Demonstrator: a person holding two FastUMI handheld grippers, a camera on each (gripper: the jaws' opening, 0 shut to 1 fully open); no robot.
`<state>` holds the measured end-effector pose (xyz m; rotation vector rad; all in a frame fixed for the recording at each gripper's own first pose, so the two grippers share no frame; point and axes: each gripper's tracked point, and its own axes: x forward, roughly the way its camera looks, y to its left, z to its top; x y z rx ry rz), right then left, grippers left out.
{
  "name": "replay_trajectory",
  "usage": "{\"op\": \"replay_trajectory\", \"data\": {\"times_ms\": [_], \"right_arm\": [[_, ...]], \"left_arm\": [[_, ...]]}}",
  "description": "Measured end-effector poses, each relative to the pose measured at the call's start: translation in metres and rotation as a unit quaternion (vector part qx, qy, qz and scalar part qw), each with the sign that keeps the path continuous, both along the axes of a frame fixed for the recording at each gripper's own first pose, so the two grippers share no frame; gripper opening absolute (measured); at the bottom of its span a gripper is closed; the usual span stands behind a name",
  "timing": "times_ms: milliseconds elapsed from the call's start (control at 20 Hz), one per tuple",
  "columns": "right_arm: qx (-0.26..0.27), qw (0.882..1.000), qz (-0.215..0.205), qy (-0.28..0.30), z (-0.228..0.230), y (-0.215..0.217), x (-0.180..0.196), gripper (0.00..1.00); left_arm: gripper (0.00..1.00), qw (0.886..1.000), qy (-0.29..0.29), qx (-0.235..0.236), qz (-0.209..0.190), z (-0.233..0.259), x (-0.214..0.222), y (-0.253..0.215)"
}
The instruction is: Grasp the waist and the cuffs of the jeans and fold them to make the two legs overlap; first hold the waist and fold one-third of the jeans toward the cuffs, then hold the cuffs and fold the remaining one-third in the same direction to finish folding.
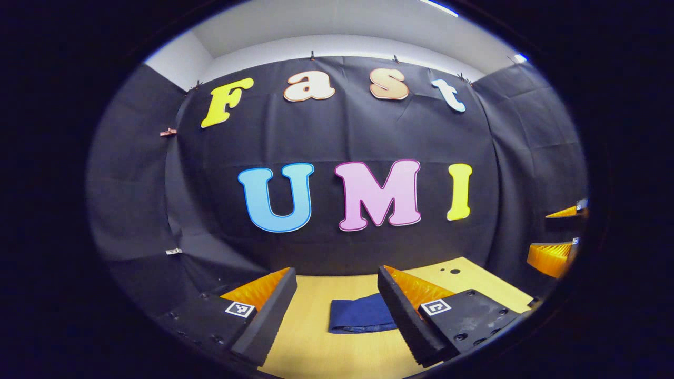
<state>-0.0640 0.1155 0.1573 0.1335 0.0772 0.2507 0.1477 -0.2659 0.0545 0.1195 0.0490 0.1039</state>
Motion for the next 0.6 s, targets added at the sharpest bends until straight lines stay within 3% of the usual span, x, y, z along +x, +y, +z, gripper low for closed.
{"op": "replay_trajectory", "data": {"times_ms": [150, 250, 450, 600], "right_arm": [[0.036, 0.999, -0.001, -0.020, 0.029, 0.004, -0.027, 0.96], [0.063, 0.998, 0.022, -0.020, 0.033, 0.014, -0.040, 0.96], [0.069, 0.997, 0.040, -0.019, 0.028, 0.012, -0.053, 0.96], [0.069, 0.997, 0.031, -0.026, 0.032, -0.007, -0.054, 0.96]], "left_arm": [[0.99, 0.999, -0.032, 0.009, 0.007, 0.028, -0.029, 0.003], [0.99, 0.998, -0.055, 0.019, 0.007, 0.047, -0.051, -0.008], [0.99, 0.997, -0.080, -0.018, 0.001, 0.058, -0.072, -0.036], [1.00, 0.996, -0.087, -0.014, -0.010, 0.060, -0.067, -0.048]]}}
